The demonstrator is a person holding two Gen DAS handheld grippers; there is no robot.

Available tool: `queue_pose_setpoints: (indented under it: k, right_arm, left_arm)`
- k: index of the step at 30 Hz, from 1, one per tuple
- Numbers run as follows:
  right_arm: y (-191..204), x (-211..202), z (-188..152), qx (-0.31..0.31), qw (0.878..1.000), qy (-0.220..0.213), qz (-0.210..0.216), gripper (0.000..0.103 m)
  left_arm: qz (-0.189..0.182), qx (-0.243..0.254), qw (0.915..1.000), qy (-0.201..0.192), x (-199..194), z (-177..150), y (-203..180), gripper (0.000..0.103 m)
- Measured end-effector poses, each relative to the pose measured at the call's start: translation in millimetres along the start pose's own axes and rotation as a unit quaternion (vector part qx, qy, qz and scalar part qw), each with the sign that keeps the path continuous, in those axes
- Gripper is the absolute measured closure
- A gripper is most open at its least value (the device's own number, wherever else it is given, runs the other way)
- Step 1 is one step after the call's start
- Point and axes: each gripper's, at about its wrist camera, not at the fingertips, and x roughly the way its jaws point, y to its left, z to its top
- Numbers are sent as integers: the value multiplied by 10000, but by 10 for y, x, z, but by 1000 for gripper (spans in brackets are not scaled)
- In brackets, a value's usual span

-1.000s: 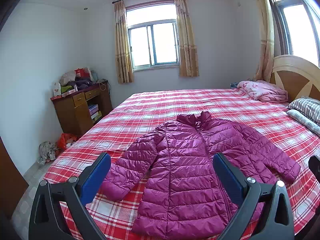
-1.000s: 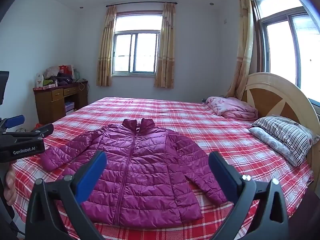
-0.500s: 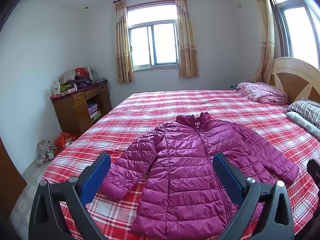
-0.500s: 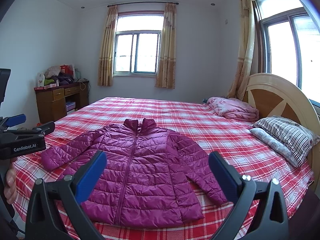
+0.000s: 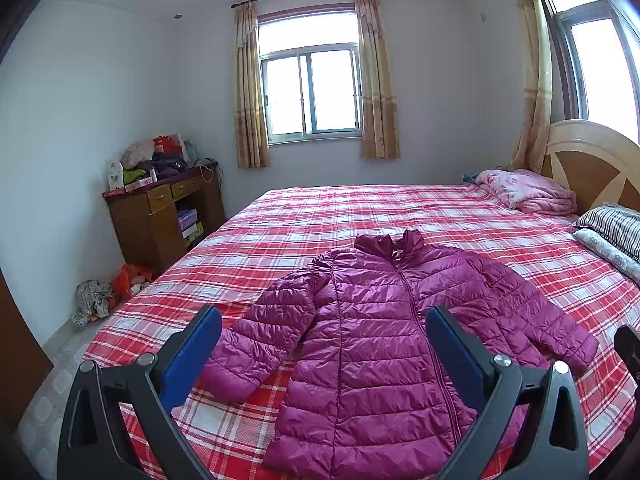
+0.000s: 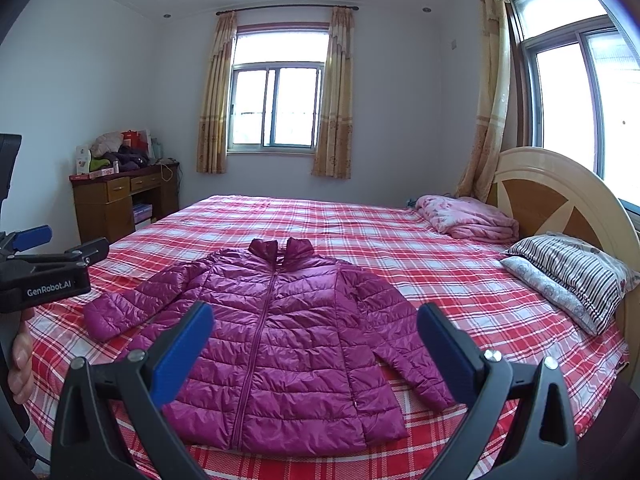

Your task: Fold large clothes

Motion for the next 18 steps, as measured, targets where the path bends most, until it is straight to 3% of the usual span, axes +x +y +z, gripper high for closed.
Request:
queue_pose_setpoints:
  k: [18]
  right_arm:
    - [78,9,24,-35,10000,19,33,0]
  left_arm:
    - [9,-10,10000,-6,-7,-4,12,1]
